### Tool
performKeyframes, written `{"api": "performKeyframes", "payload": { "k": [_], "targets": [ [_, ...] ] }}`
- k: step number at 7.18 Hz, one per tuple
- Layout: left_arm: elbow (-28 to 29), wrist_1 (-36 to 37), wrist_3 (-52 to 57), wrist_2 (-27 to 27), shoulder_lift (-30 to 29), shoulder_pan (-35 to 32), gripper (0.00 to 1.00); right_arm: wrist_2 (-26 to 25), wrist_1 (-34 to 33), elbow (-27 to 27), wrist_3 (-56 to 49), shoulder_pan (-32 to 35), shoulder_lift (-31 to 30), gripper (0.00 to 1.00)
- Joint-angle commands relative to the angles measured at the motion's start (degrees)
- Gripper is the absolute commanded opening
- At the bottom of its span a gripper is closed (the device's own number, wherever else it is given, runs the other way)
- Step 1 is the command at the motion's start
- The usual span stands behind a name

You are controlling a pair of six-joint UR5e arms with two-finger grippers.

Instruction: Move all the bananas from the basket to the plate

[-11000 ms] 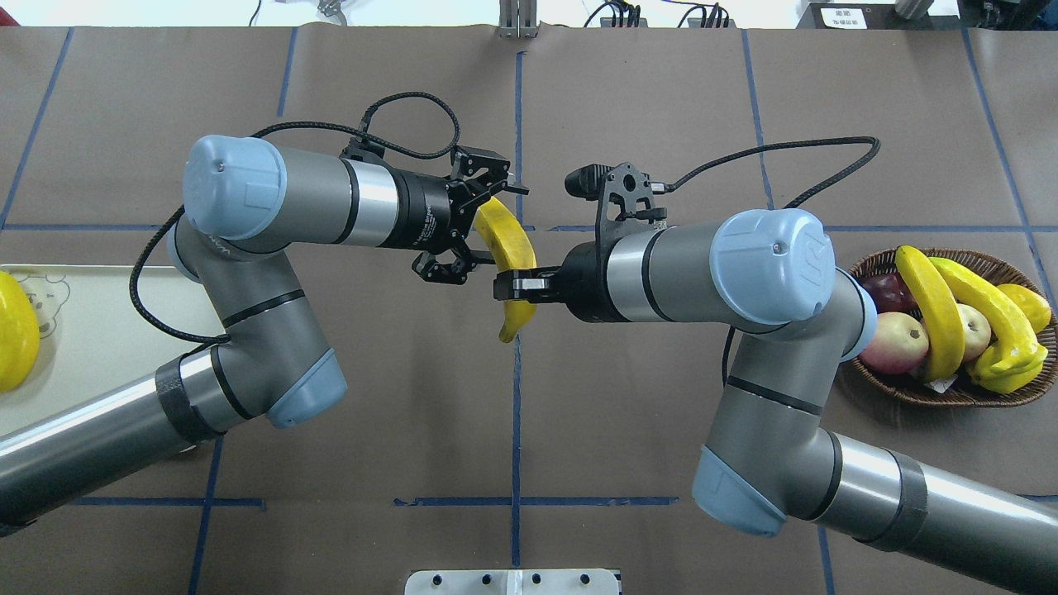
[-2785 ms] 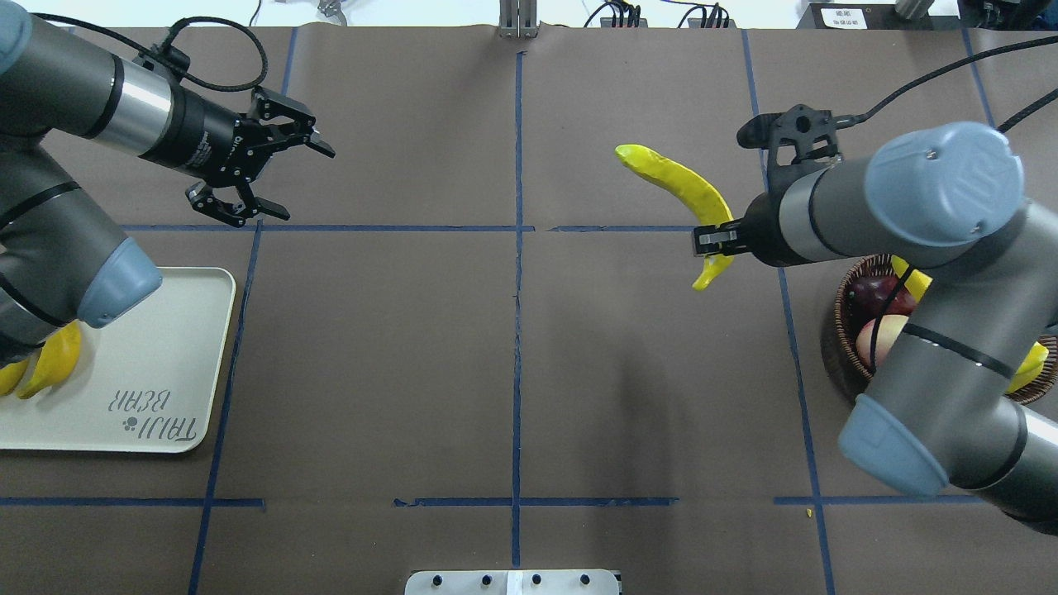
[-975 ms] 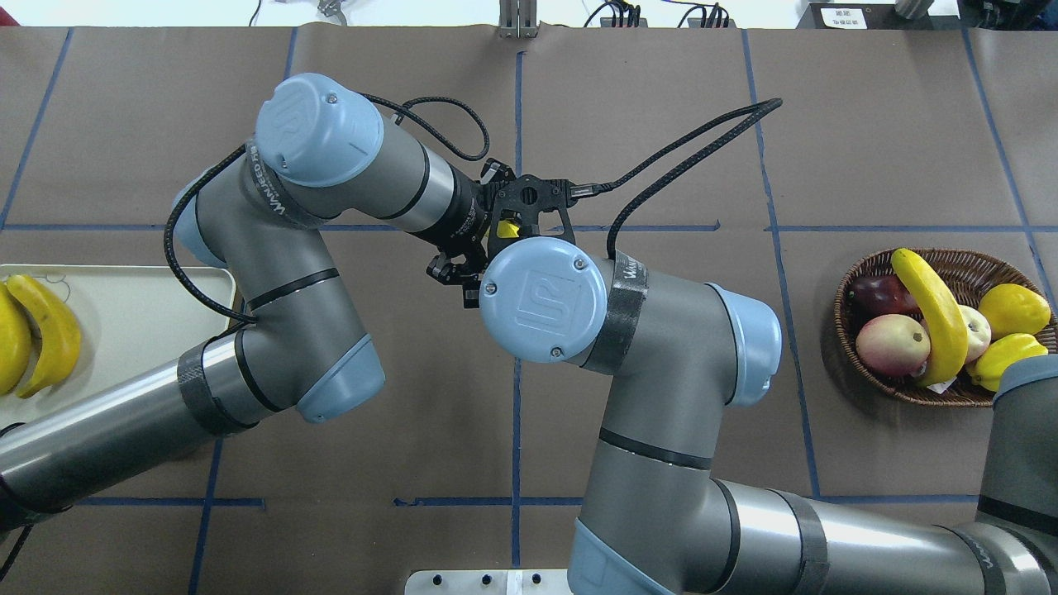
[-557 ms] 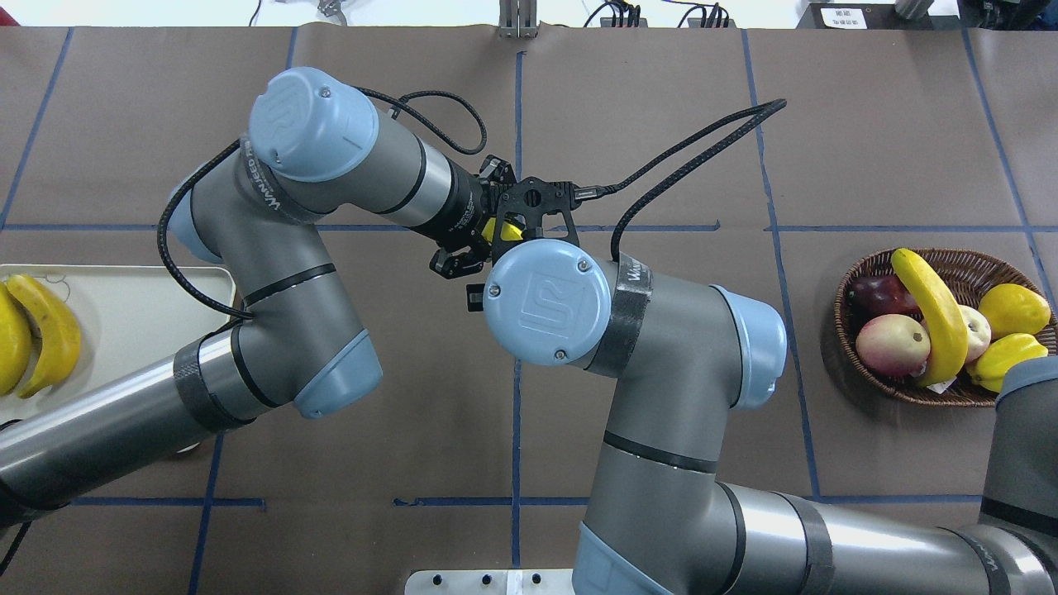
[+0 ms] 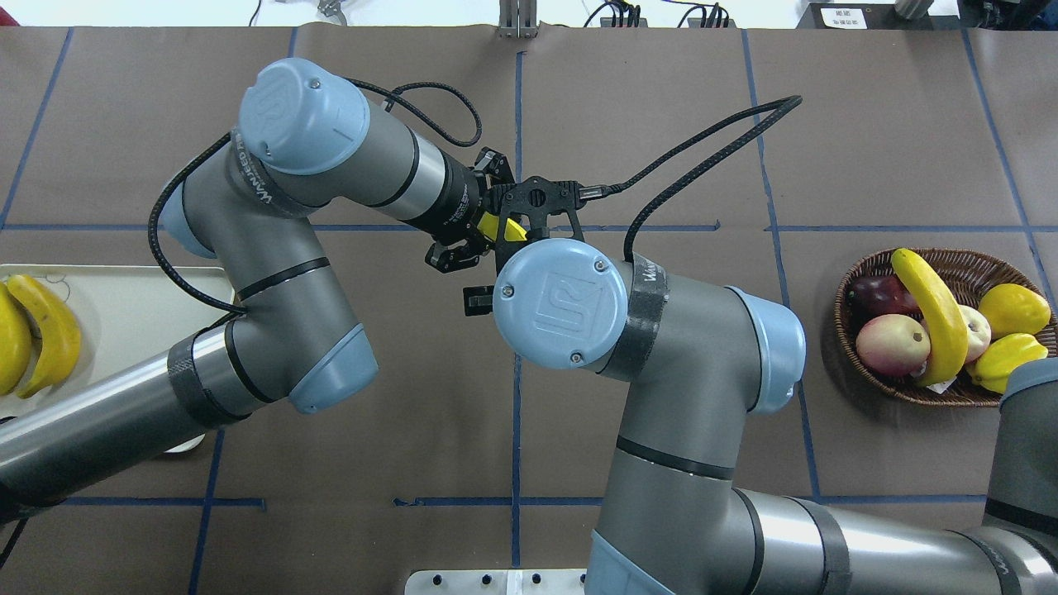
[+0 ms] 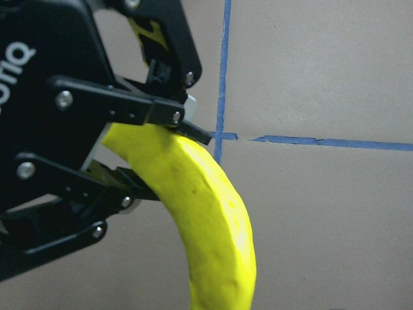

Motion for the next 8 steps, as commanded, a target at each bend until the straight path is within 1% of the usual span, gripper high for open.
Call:
{"api": "performKeyframes", "payload": {
  "k": [1, 2, 3, 4, 5, 6, 8],
  "targets": [
    [0.4, 0.2, 1.3, 0.0, 2.2, -0.9, 0.00, 2.8, -4.7, 5.5, -0.8, 1.5, -0.9, 0.99],
    [-0.2, 0.4, 4.0, -0.1, 5.2, -2.3, 0.00, 8.1, -7.2, 8.3, -2.5, 4.9, -1.7, 0.99],
    [-1.0, 0.6, 7.7, -0.9, 8.6, -4.1, 0.00, 12.5, -7.0, 10.2, -5.9, 8.1, -4.6, 0.99],
    [-3.0, 0.7, 11.8, -3.0, 12.4, -6.2, 0.00, 16.2, -7.0, 10.8, -9.6, 11.5, -6.5, 0.99],
    [-6.3, 0.6, 16.3, -5.6, 17.4, -8.1, 0.00, 19.7, -6.8, 10.7, -14.0, 15.1, -9.3, 0.99],
    [-10.0, 0.6, 20.5, -7.3, 24.2, -9.8, 0.00, 21.6, -6.7, 10.4, -21.5, 18.6, -13.2, 0.99],
    [-13.9, 0.0, 32.5, -8.3, 35.4, -11.5, 0.00, 27.2, -6.5, 10.4, -32.2, 25.5, -19.1, 0.99]
  ]
}}
